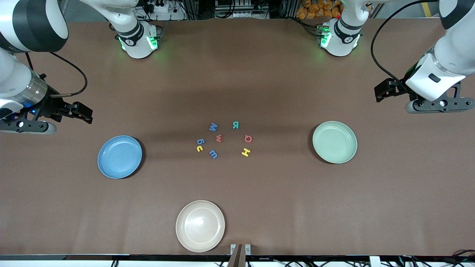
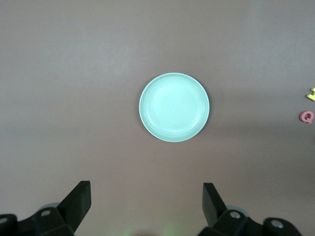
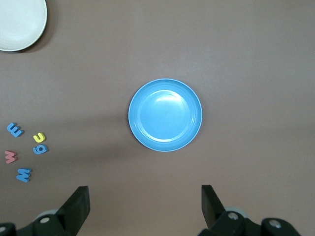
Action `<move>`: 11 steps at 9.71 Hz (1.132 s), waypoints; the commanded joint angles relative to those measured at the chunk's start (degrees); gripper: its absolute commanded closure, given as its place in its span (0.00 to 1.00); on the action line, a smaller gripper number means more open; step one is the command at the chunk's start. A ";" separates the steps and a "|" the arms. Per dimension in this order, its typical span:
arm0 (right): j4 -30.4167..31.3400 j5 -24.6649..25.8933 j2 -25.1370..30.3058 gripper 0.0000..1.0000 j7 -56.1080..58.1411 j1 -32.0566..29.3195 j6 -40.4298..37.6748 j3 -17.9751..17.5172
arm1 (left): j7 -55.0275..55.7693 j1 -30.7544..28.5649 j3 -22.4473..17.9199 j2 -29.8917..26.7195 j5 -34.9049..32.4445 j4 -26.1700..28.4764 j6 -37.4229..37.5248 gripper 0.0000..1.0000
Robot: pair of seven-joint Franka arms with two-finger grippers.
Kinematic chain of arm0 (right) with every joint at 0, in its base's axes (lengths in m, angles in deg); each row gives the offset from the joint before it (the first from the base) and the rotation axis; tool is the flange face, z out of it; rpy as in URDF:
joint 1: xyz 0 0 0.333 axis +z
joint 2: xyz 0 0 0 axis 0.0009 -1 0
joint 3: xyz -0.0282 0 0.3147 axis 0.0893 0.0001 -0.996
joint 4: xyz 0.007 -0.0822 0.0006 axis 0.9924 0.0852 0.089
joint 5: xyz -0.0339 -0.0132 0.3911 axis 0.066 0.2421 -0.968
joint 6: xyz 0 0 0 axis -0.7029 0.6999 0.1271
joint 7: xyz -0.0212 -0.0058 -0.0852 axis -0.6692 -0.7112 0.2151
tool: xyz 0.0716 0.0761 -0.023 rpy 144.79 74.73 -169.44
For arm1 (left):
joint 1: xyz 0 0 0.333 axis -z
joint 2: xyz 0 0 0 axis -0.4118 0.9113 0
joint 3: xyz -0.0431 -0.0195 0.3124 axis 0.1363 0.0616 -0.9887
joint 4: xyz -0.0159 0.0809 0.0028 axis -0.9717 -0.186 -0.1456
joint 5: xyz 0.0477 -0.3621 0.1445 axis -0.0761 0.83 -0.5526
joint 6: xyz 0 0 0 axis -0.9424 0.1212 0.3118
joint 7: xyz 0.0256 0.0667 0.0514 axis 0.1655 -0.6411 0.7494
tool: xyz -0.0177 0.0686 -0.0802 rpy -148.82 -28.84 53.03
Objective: Sort upper and lower case letters into plates
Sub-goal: 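Move the left gripper over the pink Q letter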
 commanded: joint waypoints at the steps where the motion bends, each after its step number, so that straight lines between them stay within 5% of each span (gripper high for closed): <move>1: -1.32 0.72 0.37 0.00 0.95 -0.39 -1.22 -0.32 | -2.55 -1.90 -0.66 0.48 0.88 -2.98 0.09 0.00; 6: -4.05 0.36 0.11 0.00 4.56 -0.74 -7.29 -0.32 | -1.61 1.41 0.92 5.46 9.65 -1.32 -0.08 0.00; 11: -4.14 0.28 0.46 0.00 4.64 -0.74 -6.50 -0.41 | 22.60 18.70 0.83 18.65 11.45 -1.67 -16.75 0.00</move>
